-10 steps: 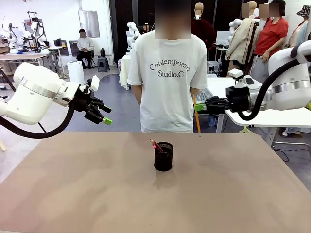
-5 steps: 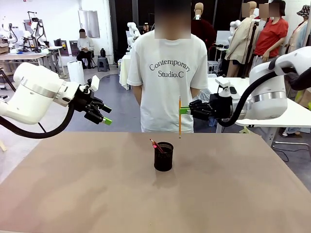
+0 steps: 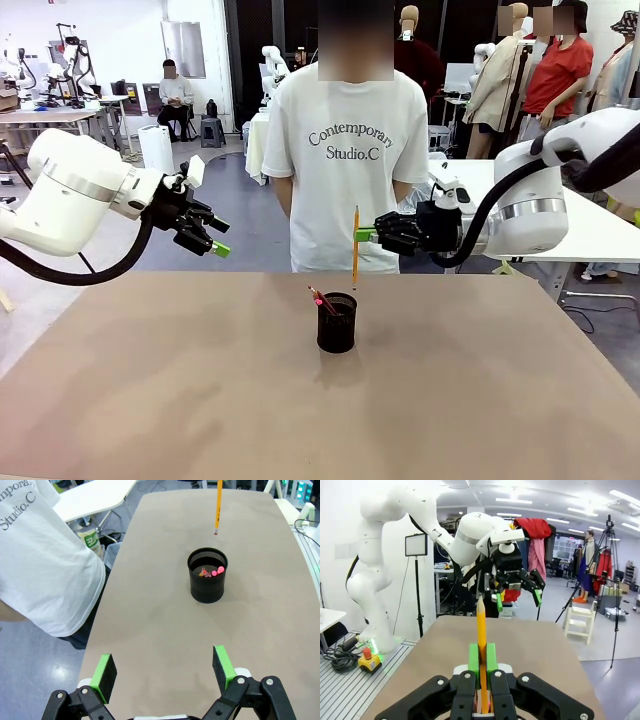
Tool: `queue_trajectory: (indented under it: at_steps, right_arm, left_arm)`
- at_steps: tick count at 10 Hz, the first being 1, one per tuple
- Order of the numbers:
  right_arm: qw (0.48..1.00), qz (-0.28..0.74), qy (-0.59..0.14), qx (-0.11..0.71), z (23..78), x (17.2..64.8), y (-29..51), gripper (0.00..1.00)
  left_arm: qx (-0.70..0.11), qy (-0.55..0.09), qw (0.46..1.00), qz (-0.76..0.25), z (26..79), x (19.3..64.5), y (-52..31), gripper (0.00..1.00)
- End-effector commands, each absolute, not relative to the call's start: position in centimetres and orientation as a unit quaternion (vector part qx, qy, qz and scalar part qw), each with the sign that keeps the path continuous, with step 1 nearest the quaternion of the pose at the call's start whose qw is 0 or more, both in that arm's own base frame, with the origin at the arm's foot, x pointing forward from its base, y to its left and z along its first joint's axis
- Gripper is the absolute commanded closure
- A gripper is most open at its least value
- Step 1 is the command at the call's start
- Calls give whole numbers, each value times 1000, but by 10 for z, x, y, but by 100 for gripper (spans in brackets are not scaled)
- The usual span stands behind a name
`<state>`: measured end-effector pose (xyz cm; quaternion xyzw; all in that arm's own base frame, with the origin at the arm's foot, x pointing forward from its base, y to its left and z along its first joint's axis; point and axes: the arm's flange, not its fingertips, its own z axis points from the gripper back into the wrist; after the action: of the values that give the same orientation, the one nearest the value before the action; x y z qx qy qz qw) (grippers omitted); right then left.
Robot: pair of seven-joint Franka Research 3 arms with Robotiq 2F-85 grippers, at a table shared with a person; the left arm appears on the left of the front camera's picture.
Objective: Place the pens into the pen holder.
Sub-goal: Pick up a writing instrument from the table and place it into the Pen holder.
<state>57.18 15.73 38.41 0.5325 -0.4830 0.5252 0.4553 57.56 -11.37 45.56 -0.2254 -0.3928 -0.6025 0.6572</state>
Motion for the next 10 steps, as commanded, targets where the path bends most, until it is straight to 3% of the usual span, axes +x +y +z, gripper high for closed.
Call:
queue_trajectory:
  at_steps: [1, 7, 10]
  right_arm:
    - [446, 523, -494, 533, 371, 586, 168, 100]
    - [484, 527, -493, 496, 338, 603, 174, 100]
    - [481, 533, -489, 496, 338, 602, 174, 44]
  left_arm:
    - [-222, -392, 656, -605, 457, 577, -113, 0]
    - [-222, -392, 656, -605, 457, 577, -113, 0]
    - [-222, -392, 656, -605, 457, 577, -113, 0]
